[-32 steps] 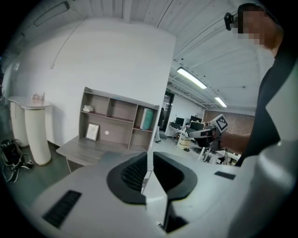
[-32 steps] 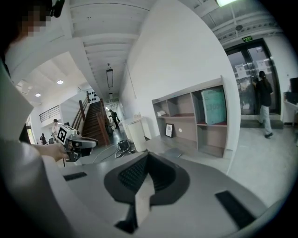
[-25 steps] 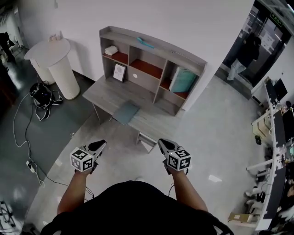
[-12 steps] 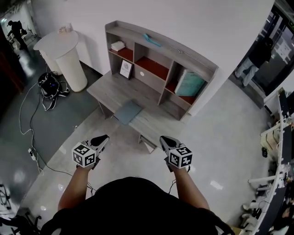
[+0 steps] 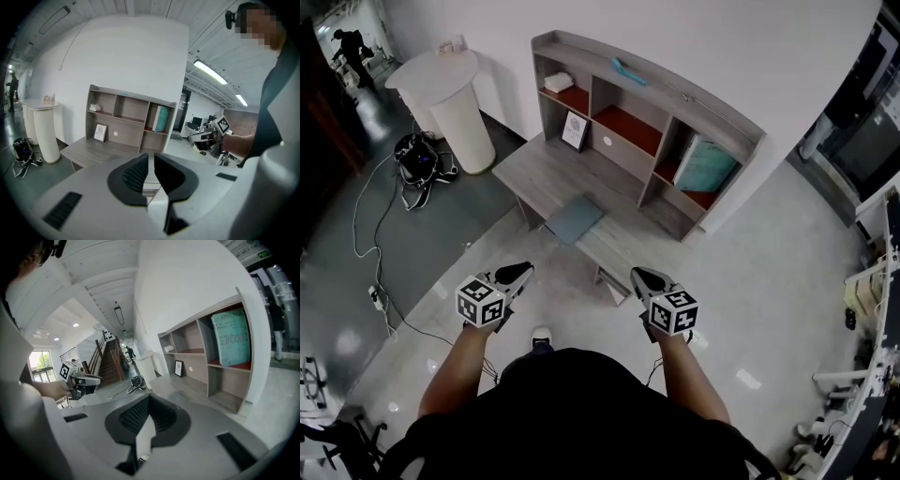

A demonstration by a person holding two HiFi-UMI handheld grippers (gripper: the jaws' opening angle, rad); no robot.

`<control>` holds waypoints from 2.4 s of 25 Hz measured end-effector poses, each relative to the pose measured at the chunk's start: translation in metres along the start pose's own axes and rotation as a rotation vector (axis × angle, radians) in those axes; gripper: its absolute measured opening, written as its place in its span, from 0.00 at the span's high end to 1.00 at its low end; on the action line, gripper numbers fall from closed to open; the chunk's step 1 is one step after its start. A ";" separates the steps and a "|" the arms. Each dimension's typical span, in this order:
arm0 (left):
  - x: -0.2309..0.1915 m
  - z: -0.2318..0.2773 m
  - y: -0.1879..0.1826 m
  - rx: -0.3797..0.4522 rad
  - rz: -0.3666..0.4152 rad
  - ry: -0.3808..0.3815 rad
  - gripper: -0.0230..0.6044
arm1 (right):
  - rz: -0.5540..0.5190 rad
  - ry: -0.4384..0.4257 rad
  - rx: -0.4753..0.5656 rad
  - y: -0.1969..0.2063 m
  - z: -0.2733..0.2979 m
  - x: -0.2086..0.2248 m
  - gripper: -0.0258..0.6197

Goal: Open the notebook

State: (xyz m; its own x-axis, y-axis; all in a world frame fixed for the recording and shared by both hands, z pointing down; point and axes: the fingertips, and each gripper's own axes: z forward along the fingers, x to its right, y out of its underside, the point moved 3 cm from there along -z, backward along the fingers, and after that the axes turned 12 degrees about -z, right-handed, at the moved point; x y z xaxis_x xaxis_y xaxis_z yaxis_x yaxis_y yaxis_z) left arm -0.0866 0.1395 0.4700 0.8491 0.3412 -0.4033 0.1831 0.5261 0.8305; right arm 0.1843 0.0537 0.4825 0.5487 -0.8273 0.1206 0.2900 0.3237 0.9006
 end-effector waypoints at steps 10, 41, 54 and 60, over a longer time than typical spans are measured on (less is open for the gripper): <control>-0.026 0.029 0.002 -0.045 -0.001 0.093 0.89 | 0.008 0.084 -0.036 -0.001 0.006 0.000 0.96; -0.192 0.105 -0.076 -0.181 0.036 0.310 0.89 | 0.114 0.311 -0.105 -0.058 0.127 -0.007 0.96; -0.226 0.122 -0.064 -0.261 0.063 0.307 0.89 | 0.187 0.339 -0.125 -0.040 0.151 -0.011 0.96; -0.212 0.142 -0.067 -0.269 0.103 0.284 0.89 | 0.174 0.312 -0.109 -0.039 0.150 0.014 0.96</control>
State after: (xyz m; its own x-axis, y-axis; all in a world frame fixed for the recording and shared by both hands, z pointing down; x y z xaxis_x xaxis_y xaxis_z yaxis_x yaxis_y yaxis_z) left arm -0.2079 -0.0786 0.5545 0.6783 0.5848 -0.4449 -0.0643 0.6504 0.7569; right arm 0.0634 -0.0391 0.5118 0.8050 -0.5811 0.1195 0.2441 0.5080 0.8260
